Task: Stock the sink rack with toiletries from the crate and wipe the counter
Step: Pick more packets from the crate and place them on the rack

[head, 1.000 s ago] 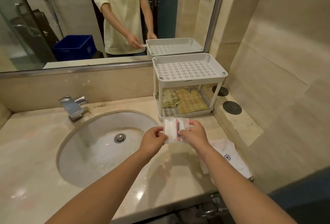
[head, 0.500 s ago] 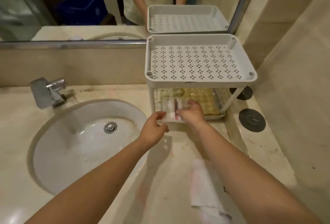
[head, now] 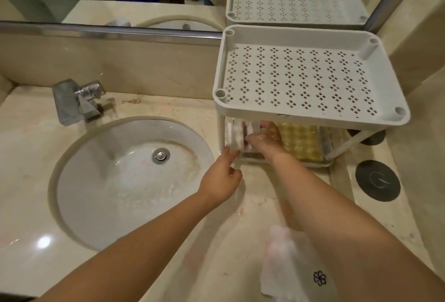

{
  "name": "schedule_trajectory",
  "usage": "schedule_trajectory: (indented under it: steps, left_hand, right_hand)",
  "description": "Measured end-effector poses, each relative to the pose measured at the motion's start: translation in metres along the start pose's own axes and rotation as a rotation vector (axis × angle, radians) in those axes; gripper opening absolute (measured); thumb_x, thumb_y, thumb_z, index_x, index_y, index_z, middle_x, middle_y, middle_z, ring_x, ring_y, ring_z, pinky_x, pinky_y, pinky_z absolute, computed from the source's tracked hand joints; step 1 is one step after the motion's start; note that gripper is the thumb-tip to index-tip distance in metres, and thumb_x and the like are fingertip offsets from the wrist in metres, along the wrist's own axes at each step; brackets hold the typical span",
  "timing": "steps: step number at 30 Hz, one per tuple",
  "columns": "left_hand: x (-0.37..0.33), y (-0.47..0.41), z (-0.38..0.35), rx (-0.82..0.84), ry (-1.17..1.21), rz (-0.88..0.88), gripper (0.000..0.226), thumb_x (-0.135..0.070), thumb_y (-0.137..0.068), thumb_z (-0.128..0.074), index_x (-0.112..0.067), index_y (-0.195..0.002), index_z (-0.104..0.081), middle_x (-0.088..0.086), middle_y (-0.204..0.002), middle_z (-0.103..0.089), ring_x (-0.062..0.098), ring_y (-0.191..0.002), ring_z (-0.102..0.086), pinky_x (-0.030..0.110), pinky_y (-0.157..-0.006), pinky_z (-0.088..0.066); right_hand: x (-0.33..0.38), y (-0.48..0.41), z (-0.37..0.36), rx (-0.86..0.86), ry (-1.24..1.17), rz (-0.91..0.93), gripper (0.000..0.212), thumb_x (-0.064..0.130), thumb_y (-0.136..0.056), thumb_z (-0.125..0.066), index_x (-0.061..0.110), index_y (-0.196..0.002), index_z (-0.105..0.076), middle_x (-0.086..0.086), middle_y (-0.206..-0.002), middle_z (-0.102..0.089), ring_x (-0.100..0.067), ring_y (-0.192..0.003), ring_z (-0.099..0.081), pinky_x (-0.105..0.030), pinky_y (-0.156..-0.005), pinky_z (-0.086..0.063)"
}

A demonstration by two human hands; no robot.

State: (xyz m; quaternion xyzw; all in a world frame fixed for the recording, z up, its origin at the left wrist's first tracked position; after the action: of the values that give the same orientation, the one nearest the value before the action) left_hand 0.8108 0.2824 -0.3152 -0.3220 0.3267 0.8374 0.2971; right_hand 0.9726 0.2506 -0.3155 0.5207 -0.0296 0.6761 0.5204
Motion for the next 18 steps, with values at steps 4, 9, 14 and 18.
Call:
schedule_trajectory:
  steps: [4, 9, 14, 18]
  left_hand:
    - [0.005, -0.001, 0.003, -0.04, 0.027, -0.024, 0.05, -0.014, -0.092, -0.049, -0.028, -0.14, -0.046, -0.006, -0.16, -0.02, 0.006, -0.088, -0.065, 0.031, -0.092, -0.049]
    - [0.009, -0.003, 0.004, -0.047, 0.018, -0.014, 0.05, -0.012, -0.09, -0.048, -0.028, -0.138, -0.049, -0.007, -0.157, -0.028, 0.016, -0.115, -0.059, 0.032, -0.1, -0.044]
    - [0.006, 0.001, 0.009, -0.077, 0.035, -0.034, 0.046, -0.014, -0.09, -0.049, -0.027, -0.133, -0.053, -0.008, -0.151, -0.036, 0.007, -0.096, -0.065, 0.033, -0.098, -0.046]
    - [0.003, 0.01, 0.014, -0.113, 0.093, -0.04, 0.044, -0.01, -0.089, -0.05, -0.027, -0.13, -0.056, -0.01, -0.144, -0.041, 0.006, -0.083, -0.065, 0.03, -0.093, -0.047]
  right_hand:
    - [-0.009, -0.002, -0.005, 0.016, 0.134, -0.027, 0.054, 0.003, -0.074, -0.072, 0.017, -0.122, -0.051, -0.004, -0.121, -0.06, -0.025, -0.111, -0.059, -0.036, -0.095, -0.052]
    - [0.0, 0.001, -0.004, 0.013, 0.28, 0.032, 0.067, 0.005, -0.076, -0.072, 0.017, -0.136, -0.044, -0.005, -0.135, -0.054, -0.028, -0.124, -0.053, -0.034, -0.1, -0.047]
    - [0.007, 0.013, 0.01, -0.049, 0.367, 0.098, 0.064, 0.005, -0.082, -0.065, 0.016, -0.14, -0.04, -0.008, -0.141, -0.045, -0.029, -0.127, -0.051, -0.032, -0.092, -0.048]
    - [0.005, 0.026, 0.016, -0.074, 0.405, 0.089, 0.06, 0.009, -0.08, -0.066, 0.022, -0.135, -0.045, -0.007, -0.136, -0.042, -0.028, -0.12, -0.055, -0.037, -0.09, -0.054]
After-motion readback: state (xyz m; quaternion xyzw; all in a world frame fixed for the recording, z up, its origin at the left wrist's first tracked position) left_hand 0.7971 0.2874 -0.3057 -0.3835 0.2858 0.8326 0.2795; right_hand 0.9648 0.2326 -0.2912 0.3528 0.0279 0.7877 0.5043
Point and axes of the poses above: each hand's wrist, its own y-axis away from the middle knuckle, its own z-axis out of the back of the hand, x = y × z, the point moved 9 cm from there along -y, towards the middle knuckle
